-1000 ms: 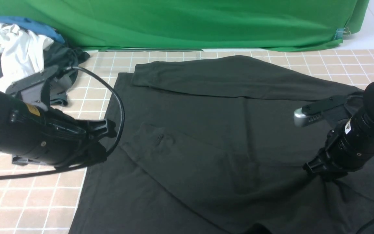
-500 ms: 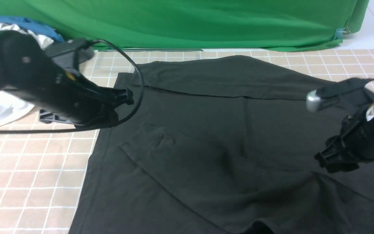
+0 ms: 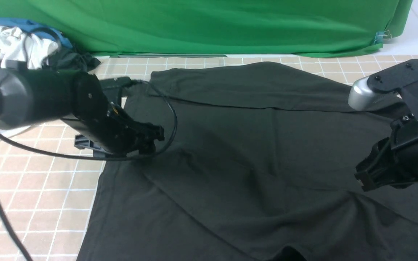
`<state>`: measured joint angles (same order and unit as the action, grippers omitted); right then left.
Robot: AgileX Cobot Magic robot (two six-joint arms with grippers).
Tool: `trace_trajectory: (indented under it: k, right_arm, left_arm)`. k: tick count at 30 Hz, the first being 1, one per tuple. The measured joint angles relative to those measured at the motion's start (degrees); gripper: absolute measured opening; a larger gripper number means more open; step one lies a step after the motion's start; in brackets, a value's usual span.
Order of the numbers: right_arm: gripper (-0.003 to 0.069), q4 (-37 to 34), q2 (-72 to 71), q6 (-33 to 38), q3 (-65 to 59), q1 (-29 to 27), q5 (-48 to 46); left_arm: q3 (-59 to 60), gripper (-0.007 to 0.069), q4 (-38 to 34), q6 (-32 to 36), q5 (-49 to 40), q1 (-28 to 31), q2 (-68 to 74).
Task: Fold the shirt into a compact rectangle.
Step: 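Grab the top left corner of the dark shirt with the left gripper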
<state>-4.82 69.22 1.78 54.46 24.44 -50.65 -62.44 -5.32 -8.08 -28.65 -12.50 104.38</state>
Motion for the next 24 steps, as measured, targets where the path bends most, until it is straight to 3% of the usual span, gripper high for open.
trace_trajectory:
  k: [5, 11, 13, 19, 24]
  right_arm:
    - [0.0050, 0.0, 0.0, 0.1, 0.0, 0.0, 1.2]
    - [0.0050, 0.0, 0.0, 0.1, 0.0, 0.0, 2.0]
    - [0.0050, 0.0, 0.0, 0.1, 0.0, 0.0, 2.2]
    - [0.0053, 0.0, 0.0, 0.1, 0.0, 0.0, 2.2]
    - [0.0057, 0.0, 0.0, 0.1, 0.0, 0.0, 2.2]
  left_arm:
    - [-0.1, 0.0406, -0.2, 4.1, 0.2, 0.0, 1.5]
    - [-0.1, 0.0110, -1.5, 6.0, 0.0, -0.2, 1.8]
    - [-0.1, 0.0053, -2.0, 7.1, -0.1, -0.2, 1.8]
    - [-0.2, 0.0033, -1.3, 7.1, -0.2, -0.2, 0.1]
    - [-1.2, 0.0032, 4.2, 2.7, 0.0, -0.2, -2.1]
